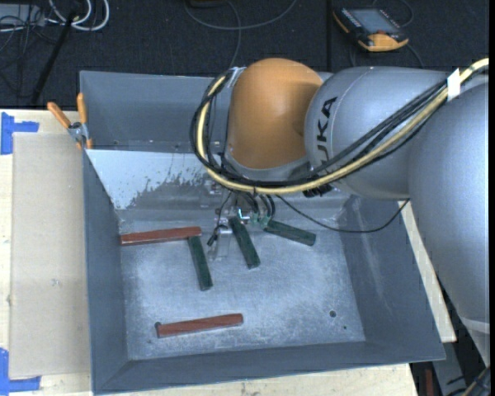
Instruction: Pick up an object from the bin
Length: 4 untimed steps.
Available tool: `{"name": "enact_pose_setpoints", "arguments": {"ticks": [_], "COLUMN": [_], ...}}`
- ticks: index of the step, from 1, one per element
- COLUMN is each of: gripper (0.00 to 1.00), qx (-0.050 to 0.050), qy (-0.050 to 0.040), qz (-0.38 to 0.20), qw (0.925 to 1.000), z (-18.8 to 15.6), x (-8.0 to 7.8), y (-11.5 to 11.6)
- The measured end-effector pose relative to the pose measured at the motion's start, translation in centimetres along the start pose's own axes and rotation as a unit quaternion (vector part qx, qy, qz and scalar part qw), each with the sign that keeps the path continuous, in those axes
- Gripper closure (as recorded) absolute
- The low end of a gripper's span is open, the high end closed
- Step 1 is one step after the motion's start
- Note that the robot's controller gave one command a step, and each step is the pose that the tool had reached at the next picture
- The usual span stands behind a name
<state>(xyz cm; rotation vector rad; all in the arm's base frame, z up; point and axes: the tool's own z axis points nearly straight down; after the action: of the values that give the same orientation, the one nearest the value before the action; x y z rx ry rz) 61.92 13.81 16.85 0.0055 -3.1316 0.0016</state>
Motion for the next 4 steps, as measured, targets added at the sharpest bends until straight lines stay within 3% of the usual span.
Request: {"name": "enact_pose_setpoints", "arguments": {"ticks": [1, 2, 3, 4], "gripper": [0.0, 1.0, 0.0, 1.0], "qx": [0.0, -0.001, 0.0, -0.001], "qy": [-0.0008, -0.0045, -0.0042, -0.0043], "qz": [-0.041, -0.038, -0.038, -0.037], "qw": [0.9992, 0.9993, 0.9993, 0.9993], "z": [10.32, 9.77, 9.81, 9.79], "x": [0.18, -0.07, -0.06, -0.06], "y": [3.37, 3.26, 3.23, 3.23]}}
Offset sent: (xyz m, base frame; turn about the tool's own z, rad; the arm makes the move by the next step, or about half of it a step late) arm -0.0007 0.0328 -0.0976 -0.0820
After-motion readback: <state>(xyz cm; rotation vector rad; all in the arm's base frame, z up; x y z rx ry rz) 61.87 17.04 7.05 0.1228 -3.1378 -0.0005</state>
